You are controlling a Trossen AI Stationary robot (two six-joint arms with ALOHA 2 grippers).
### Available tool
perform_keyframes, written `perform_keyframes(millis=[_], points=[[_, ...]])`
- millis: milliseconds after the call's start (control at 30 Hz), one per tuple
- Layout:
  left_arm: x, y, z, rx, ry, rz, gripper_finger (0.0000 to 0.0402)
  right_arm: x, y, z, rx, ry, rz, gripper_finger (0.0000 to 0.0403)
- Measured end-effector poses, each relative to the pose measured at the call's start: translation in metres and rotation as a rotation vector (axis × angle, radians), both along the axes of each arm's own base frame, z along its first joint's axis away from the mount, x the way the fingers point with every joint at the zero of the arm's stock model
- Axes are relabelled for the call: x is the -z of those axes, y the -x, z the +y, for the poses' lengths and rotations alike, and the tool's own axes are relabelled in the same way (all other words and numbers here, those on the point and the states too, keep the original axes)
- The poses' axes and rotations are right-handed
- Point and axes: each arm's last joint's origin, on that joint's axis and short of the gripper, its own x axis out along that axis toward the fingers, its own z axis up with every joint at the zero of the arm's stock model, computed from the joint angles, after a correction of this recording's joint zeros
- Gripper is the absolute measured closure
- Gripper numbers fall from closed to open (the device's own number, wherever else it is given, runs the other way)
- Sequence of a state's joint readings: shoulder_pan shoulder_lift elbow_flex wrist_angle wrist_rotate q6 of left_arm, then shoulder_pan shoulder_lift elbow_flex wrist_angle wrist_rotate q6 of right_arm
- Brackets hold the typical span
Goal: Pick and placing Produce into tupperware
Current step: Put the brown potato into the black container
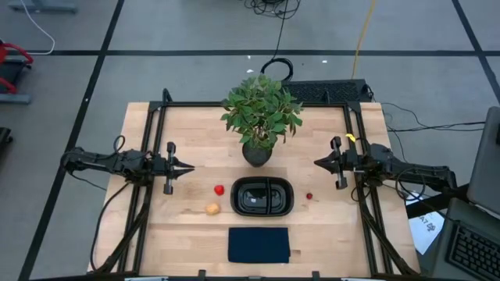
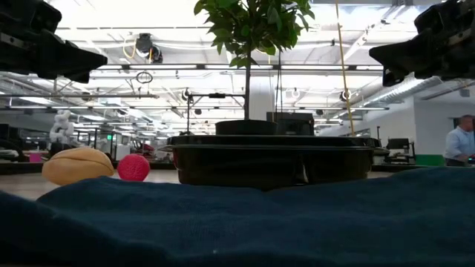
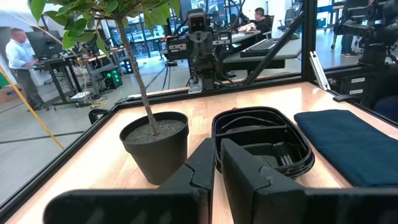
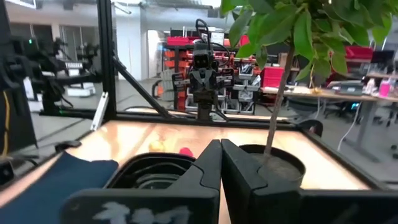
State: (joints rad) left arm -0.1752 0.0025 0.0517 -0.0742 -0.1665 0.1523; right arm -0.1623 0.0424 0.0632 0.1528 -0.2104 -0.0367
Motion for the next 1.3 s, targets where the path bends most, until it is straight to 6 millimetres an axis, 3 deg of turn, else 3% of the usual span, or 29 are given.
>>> perform_keyframes(millis=[1300], points=[[-0.0001, 0.0, 0.0, 0.0, 0.0, 0.0, 0.0369, -0.0009, 0.0001, 0.0, -0.015, -0.128, -0.002, 0.0403]])
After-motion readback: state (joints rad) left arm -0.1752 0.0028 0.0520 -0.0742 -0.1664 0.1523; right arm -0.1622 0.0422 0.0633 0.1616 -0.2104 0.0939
